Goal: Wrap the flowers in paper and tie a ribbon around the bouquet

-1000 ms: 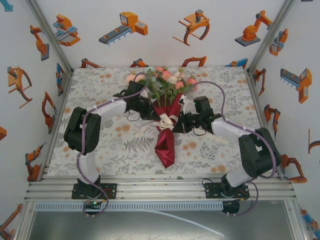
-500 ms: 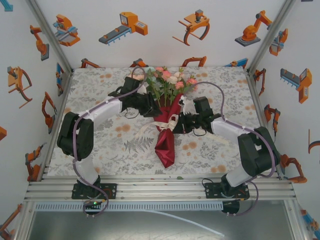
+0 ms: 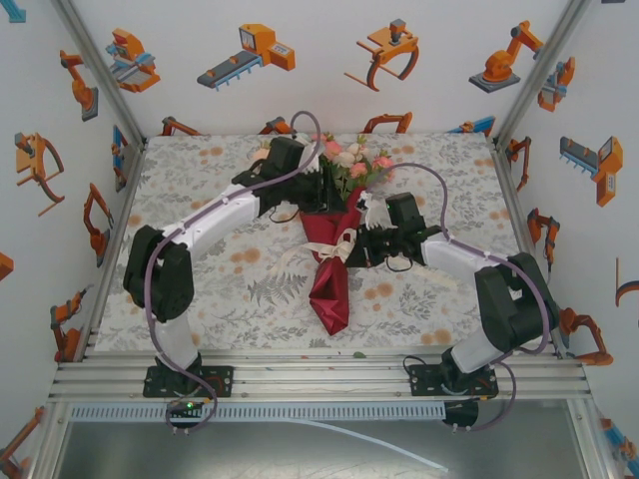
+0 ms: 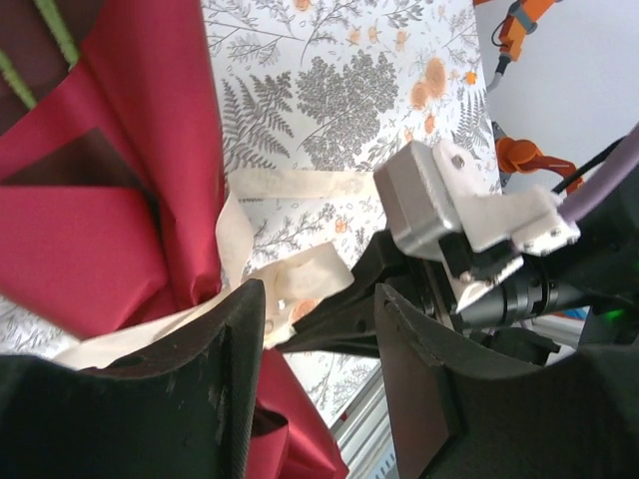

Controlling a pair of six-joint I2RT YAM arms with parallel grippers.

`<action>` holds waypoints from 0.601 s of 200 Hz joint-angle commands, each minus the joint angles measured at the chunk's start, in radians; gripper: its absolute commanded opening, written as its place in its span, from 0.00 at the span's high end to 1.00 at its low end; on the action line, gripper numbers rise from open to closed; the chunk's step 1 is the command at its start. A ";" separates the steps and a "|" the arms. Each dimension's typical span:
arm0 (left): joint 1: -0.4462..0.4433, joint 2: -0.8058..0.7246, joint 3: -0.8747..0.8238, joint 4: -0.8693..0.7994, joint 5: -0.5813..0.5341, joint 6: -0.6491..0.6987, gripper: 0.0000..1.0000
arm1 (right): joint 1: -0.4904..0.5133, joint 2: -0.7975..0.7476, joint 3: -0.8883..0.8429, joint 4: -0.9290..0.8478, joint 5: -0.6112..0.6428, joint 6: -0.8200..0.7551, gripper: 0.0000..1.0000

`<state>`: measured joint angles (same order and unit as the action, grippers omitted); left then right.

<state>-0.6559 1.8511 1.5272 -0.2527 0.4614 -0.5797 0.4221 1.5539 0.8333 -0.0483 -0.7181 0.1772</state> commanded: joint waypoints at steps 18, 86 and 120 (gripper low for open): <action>-0.013 0.092 0.028 0.009 0.060 0.040 0.52 | -0.008 0.002 0.031 -0.017 -0.009 -0.024 1.00; -0.023 0.141 0.034 0.013 0.184 0.034 0.51 | -0.007 0.006 0.030 -0.019 -0.009 -0.026 1.00; -0.040 0.167 0.051 0.008 0.197 0.031 0.50 | -0.008 0.003 0.025 -0.018 -0.010 -0.026 1.00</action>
<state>-0.6804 1.9903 1.5414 -0.2466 0.6147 -0.5682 0.4217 1.5539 0.8333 -0.0635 -0.7181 0.1631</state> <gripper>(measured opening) 0.495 0.003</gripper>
